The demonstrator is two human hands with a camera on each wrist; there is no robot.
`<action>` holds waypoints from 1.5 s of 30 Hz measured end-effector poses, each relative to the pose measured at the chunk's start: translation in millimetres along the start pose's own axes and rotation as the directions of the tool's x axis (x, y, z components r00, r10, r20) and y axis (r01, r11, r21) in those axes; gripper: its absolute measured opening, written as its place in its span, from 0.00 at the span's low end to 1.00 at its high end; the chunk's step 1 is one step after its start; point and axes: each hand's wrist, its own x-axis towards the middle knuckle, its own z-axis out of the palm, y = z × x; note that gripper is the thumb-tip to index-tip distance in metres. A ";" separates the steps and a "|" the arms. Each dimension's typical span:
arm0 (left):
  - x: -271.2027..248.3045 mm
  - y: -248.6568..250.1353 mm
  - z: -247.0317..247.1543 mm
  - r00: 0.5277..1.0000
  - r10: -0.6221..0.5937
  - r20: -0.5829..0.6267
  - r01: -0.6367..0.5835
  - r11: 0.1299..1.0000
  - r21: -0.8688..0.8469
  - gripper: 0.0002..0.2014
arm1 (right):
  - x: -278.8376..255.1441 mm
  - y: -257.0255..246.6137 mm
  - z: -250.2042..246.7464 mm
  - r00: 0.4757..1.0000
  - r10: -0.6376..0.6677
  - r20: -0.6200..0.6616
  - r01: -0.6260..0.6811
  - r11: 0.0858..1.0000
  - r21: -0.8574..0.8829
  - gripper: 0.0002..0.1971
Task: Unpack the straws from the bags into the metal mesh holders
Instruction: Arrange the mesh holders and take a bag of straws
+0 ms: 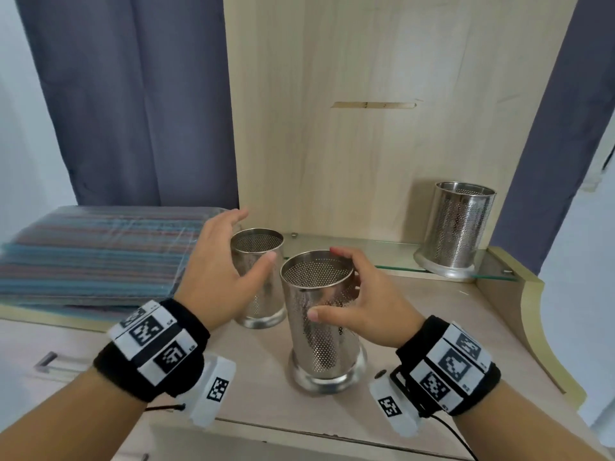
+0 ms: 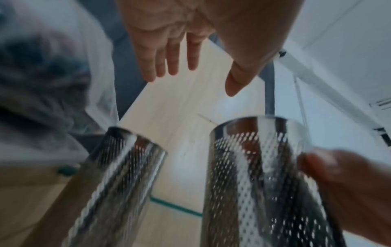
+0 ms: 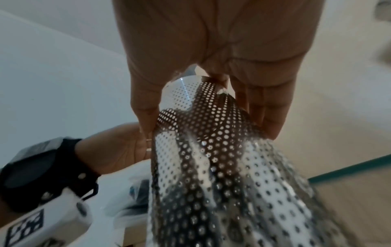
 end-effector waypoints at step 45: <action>49.0 -89.9 -82.3 0.988 -0.109 0.108 0.046 0.880 0.472 0.10 | 58.5 -13.1 96.3 0.968 0.067 0.243 -0.017 0.980 -0.200 0.62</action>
